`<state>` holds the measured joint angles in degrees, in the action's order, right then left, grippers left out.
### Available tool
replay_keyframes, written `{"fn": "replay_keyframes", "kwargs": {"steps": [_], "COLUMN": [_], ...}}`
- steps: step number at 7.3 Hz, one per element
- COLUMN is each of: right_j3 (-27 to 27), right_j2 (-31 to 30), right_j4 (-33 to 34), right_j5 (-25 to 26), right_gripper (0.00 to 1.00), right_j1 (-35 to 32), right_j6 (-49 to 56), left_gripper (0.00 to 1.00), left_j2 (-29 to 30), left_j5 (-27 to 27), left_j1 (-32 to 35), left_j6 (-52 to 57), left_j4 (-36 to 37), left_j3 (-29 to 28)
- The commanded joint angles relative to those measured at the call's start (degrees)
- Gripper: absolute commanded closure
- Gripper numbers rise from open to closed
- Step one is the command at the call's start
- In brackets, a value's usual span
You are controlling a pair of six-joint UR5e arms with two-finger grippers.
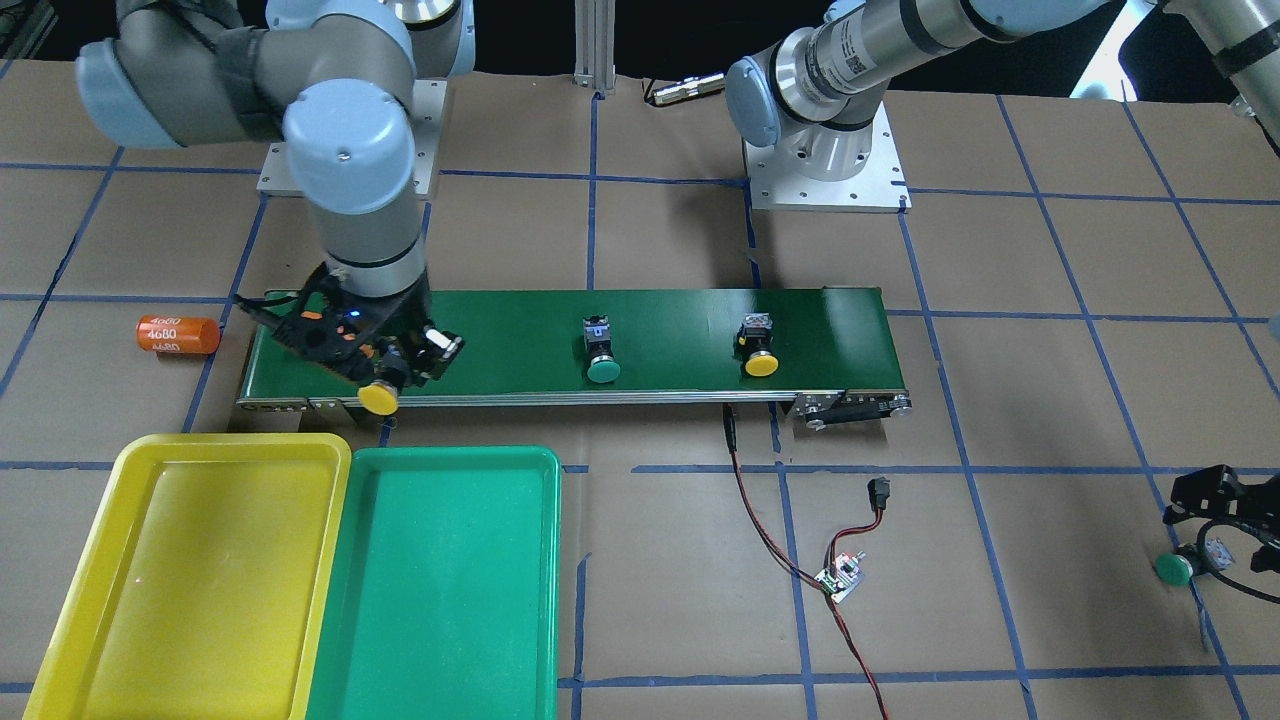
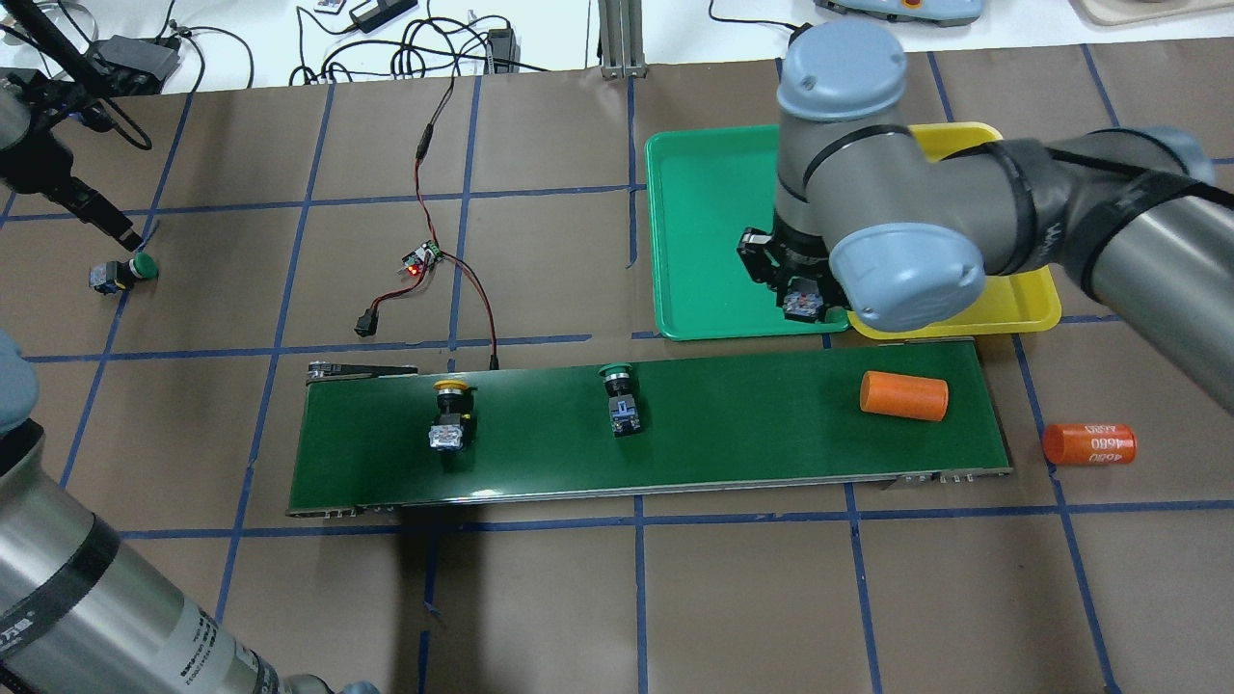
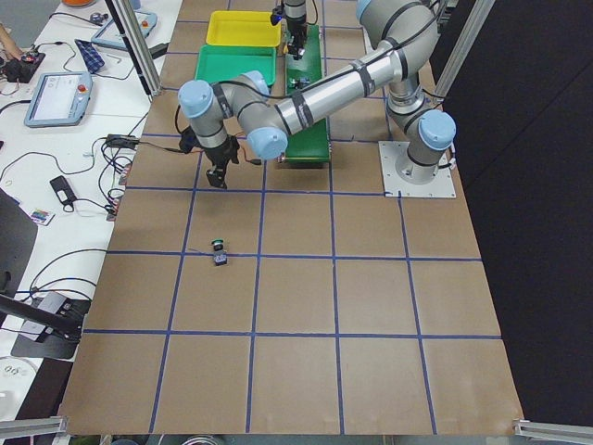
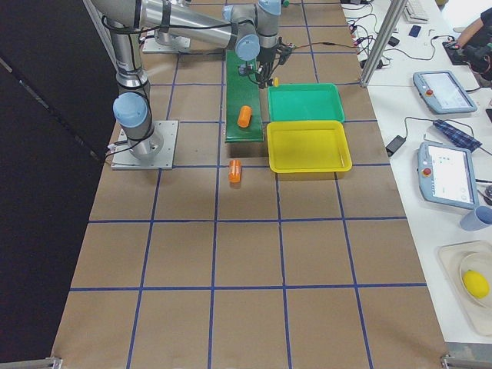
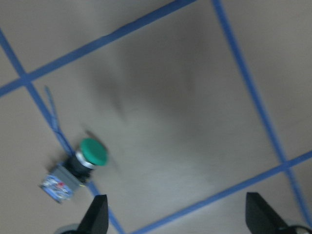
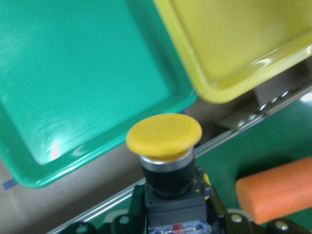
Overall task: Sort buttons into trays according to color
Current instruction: 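Carry yellow button to yellow tray with right while left grasps green button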
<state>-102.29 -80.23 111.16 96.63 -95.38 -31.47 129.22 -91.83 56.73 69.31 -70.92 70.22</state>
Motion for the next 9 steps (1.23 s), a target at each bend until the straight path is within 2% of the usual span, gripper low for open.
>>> {"fn": "replay_keyframes", "kwargs": {"steps": [1, 3, 4, 5, 6, 7, 8, 9], "right_j3": [0.9, 3.1, 3.1, 3.1, 3.0, 2.9, 2.4, 2.4], "right_j2": [1.4, 6.4, 10.1, 12.8, 13.1, 12.5, 11.2, 8.4], "right_j4": [0.3, 3.8, 8.1, 14.3, 14.8, 14.6, 11.7, 6.9], "right_j5": [2.2, 2.1, 2.2, 2.0, 1.5, 1.8, 1.8, 1.5], "right_gripper": [1.0, 1.0, 0.91, 0.49, 0.3, 0.0, 0.0, 0.0], "right_j1": [12.1, 15.7, 15.7, 15.7, 15.7, 15.7, 15.7, 15.5], "right_j6": [15.9, 24.9, 25.2, 26.1, 26.1, 26.0, 25.9, 25.8], "left_gripper": [0.0, 0.0, 0.0, 0.0, 0.53, 0.84, 1.0, 1.0], "left_j2": [4.6, 6.6, 7.2, 7.6, 7.8, 7.5, 6.1, 4.1], "left_j5": [-0.1, -0.2, -0.2, 0.2, -0.1, -0.4, -0.8, -0.8], "left_j1": [-1.6, -2.1, -2.8, -3.5, -3.5, -3.6, -3.2, -2.8], "left_j6": [10.1, 13.4, 12.9, 12.8, 11.9, 9.4, 6.5, 2.1], "left_j4": [7.0, 8.7, 8.2, 8.0, 8.8, 8.1, 5.3, 0.6], "left_j3": [-0.7, 0.4, 0.9, 1.1, 1.5, 1.8, 2.0, 2.1]}}
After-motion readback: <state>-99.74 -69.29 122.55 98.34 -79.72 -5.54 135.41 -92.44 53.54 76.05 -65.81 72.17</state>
